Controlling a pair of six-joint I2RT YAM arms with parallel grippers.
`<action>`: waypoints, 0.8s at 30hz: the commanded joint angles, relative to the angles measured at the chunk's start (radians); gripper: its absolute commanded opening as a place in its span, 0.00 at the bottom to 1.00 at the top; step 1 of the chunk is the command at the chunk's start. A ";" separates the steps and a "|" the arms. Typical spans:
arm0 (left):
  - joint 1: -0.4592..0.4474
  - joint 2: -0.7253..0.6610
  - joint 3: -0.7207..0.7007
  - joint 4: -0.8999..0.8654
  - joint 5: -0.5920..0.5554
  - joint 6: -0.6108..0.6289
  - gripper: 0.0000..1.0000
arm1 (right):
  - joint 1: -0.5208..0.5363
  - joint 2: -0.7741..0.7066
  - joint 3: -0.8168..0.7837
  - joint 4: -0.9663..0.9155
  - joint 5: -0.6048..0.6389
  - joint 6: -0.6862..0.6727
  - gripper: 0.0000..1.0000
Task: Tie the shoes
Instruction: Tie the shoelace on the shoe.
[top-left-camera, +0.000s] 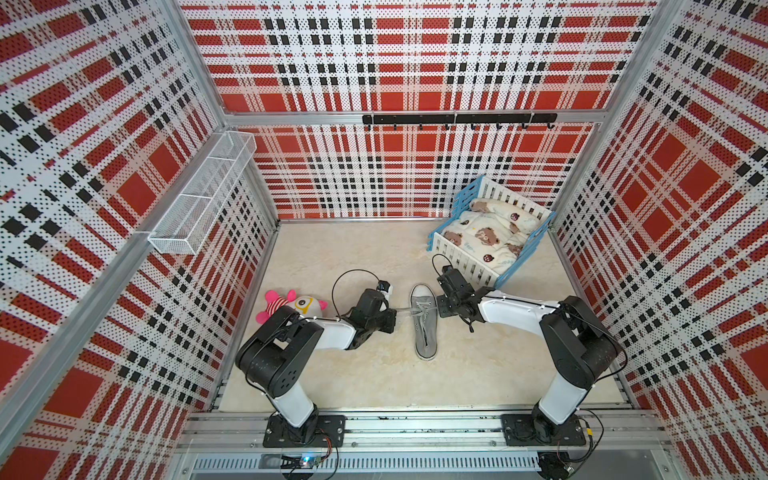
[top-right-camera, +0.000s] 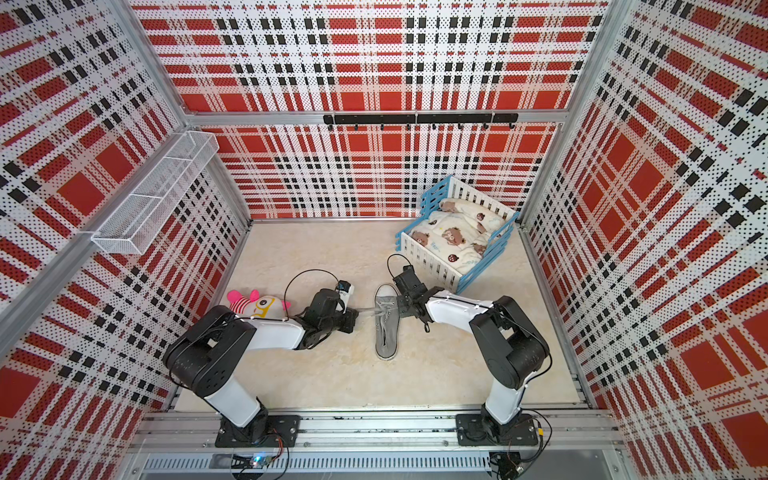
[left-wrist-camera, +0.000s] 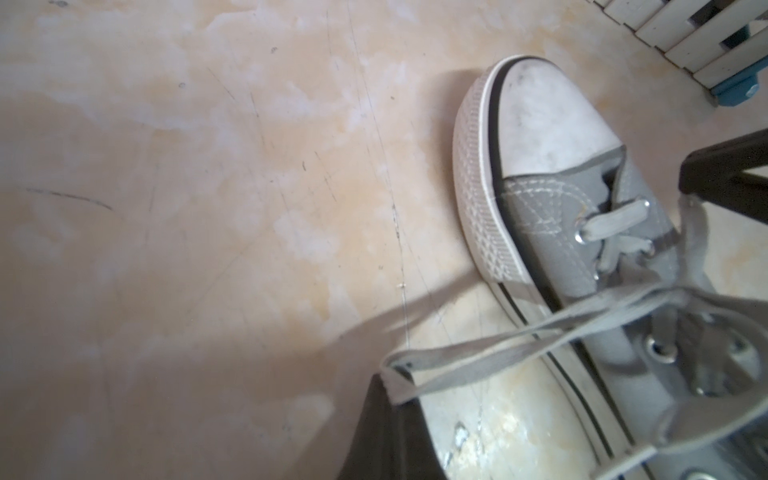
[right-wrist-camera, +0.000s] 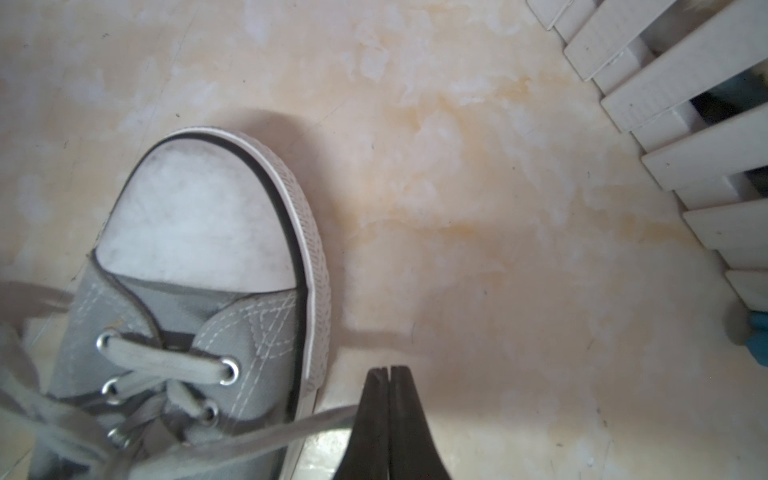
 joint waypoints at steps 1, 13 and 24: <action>0.024 0.023 -0.017 -0.060 -0.027 -0.011 0.00 | -0.042 0.007 -0.023 -0.016 0.026 -0.023 0.00; -0.064 -0.029 0.025 0.016 0.122 -0.043 0.14 | -0.120 -0.128 -0.084 0.103 -0.359 -0.022 0.09; 0.022 -0.235 -0.071 -0.031 0.093 -0.059 0.44 | -0.251 -0.270 -0.141 0.094 -0.489 -0.012 0.45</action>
